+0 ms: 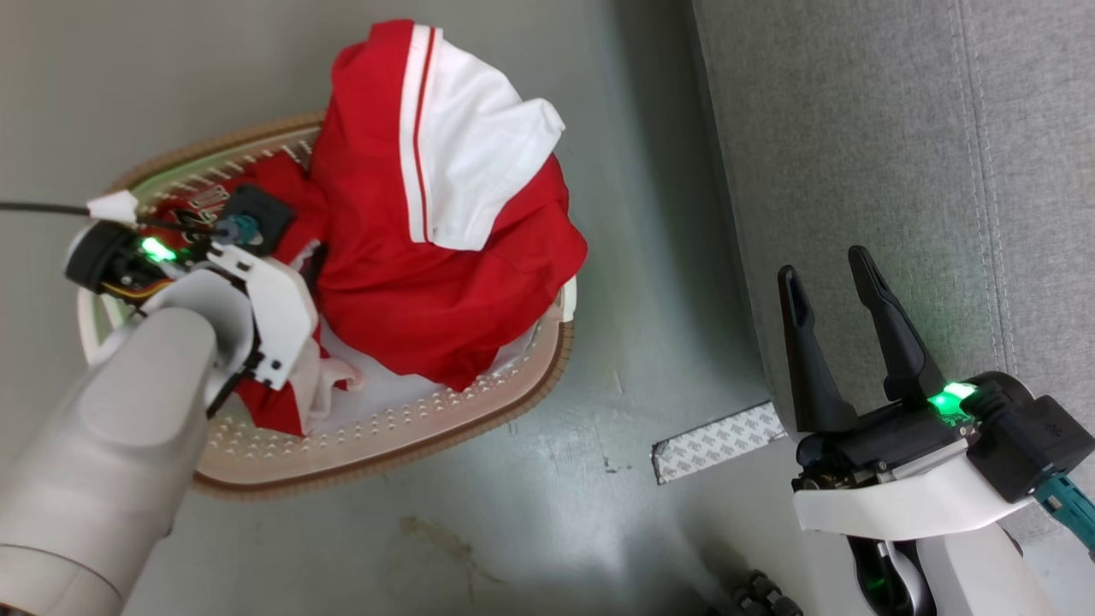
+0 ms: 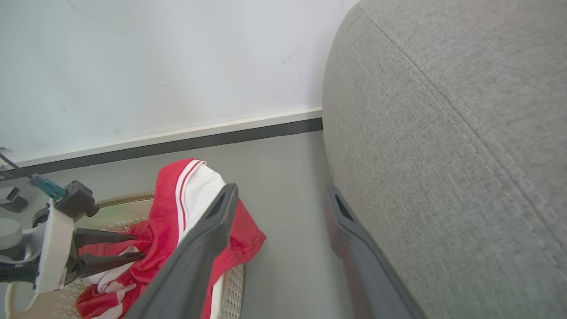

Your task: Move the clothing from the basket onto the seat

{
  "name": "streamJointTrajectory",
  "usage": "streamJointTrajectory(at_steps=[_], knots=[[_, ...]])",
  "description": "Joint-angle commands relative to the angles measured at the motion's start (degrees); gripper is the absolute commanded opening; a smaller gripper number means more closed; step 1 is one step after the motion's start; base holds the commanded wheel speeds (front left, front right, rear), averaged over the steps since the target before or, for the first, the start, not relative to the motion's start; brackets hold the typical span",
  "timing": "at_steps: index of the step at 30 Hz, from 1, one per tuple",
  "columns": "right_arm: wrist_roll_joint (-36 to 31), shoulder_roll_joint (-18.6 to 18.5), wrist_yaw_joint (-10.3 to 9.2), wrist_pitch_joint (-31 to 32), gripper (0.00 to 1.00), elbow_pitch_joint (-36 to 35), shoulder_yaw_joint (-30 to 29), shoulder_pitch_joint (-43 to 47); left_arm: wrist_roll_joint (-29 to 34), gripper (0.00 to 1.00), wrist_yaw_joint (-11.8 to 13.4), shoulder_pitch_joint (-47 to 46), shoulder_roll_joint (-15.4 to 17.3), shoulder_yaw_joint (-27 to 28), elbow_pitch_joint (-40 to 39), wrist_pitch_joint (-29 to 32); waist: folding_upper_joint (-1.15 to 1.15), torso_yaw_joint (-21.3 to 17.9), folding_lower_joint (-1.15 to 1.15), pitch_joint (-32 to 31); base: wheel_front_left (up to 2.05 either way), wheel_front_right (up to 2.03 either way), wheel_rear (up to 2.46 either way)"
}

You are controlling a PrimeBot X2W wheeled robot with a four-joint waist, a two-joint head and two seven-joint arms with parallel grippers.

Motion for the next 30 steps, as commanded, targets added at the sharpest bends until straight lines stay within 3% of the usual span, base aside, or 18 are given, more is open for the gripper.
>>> streamJointTrajectory(at_steps=[1, 2, 3, 4, 9, 16, 22, 30], knots=[[0.6, 0.0, -0.13, -0.2, 1.00, -0.4, 0.0, 0.0, 0.5, 1.00, 0.3, -0.9, 0.8, -0.2, 0.8, 0.0, 0.00, -0.4, 0.00, 0.7, 0.00, 0.00, 0.00], [0.8, 0.0, -0.13, -0.2, 1.00, -0.4, 0.1, 0.1, 0.7, 0.46, 0.4, -1.0, 0.9, -0.4, 1.1, -0.2, 0.00, -0.6, 0.00, 0.8, 0.00, 0.00, 0.00], [0.9, 0.0, -0.14, -0.2, 1.00, -0.4, 0.1, 0.2, 0.8, 0.19, 0.5, -1.2, 0.9, -0.5, 1.4, -0.5, 0.00, -0.7, 0.00, 0.9, 0.00, 0.00, 0.00], [1.0, 0.0, -0.13, -0.2, 1.00, -0.3, 0.0, 0.3, 0.7, 0.00, 0.4, -1.4, 0.9, -0.5, 1.7, -0.6, 0.00, -0.7, 0.00, 0.9, 0.00, 0.00, 0.00], [1.3, 0.0, -0.13, -0.2, 1.00, 0.3, -1.1, 0.8, -0.3, 0.00, 0.2, -1.0, 0.3, -0.7, 2.8, -2.0, 0.00, -0.4, 0.00, -0.5, 0.00, 0.00, 0.00], [0.4, 0.0, -0.13, -0.2, 1.00, 2.2, -3.1, 2.2, -3.7, 0.00, 0.1, 3.6, -1.9, 0.6, 3.0, -6.1, 0.00, 2.2, 0.00, -7.8, 0.00, 0.00, 0.00], [-0.8, -0.1, -0.13, -0.2, 1.00, 4.9, -5.9, 5.3, -8.2, 0.00, 0.0, 9.4, -4.4, 3.0, 1.3, -10.8, 0.00, 5.8, 0.00, -17.2, 0.00, 0.00, 0.00], [-3.5, -0.1, -0.14, -0.2, 1.00, 8.4, -9.3, 12.8, -13.3, 0.00, 2.3, 18.0, -6.6, 6.1, -4.5, -14.2, 0.00, 11.1, 0.00, -32.5, 0.00, 0.00, 0.00]])
